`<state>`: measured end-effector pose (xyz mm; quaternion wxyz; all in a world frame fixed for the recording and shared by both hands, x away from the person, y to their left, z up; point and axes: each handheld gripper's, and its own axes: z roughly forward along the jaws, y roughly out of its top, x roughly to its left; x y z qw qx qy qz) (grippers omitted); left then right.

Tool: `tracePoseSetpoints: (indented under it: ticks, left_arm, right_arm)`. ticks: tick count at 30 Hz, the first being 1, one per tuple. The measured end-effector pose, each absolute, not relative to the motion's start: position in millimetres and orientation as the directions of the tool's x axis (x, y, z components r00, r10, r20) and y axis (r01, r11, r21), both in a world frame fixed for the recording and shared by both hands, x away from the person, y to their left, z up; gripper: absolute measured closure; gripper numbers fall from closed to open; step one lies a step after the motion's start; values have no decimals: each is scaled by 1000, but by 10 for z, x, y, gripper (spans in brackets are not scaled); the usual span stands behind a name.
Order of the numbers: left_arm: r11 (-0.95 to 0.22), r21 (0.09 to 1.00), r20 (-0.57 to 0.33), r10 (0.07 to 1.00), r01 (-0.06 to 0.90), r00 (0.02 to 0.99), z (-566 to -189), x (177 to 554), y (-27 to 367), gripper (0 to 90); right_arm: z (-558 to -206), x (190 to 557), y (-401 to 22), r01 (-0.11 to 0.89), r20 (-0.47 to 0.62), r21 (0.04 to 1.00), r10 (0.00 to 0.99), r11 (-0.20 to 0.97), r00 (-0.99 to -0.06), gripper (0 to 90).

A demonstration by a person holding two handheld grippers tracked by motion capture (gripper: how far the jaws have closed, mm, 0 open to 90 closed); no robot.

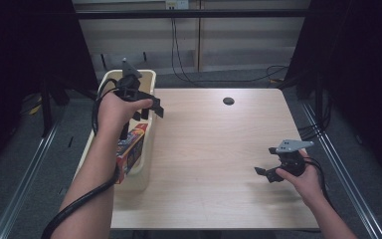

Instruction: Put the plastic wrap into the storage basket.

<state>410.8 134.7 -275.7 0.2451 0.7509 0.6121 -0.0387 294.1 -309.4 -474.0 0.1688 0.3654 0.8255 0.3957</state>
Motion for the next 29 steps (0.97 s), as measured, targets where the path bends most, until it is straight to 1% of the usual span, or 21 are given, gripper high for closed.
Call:
tracePoseSetpoints:
  ticks: [1,3,6,11,18,21,29]
  left_arm:
    - [-148,330,-363,892,932,270,-2781,4101,1259,214]
    - [-170,320,-369,884,932,288,-2819,4089,1175,214]
    - [-183,322,-368,880,929,301,-2854,4080,1105,213]
    - [-226,330,-379,857,916,348,-2954,4053,882,211]
    - [-254,337,-396,835,906,382,-3094,4042,714,214]
    - [-264,339,-423,814,903,397,-3173,4028,614,213]
    - [-297,359,-441,782,885,441,-3322,4004,441,210]
  right_arm:
    - [-4734,2938,-3099,468,13,780,737,416,-676,36]
    - [-4724,2933,-3108,468,11,780,738,415,-674,36]
    - [-4724,2932,-3109,470,14,780,739,413,-673,35]
    - [-4727,2935,-3093,466,13,781,735,416,-678,35]
    - [-4732,2930,-3083,463,7,782,736,418,-677,35]
    - [-4732,2932,-3084,463,4,781,738,419,-675,34]
    - [-4739,2929,-3077,465,9,780,736,418,-677,30]
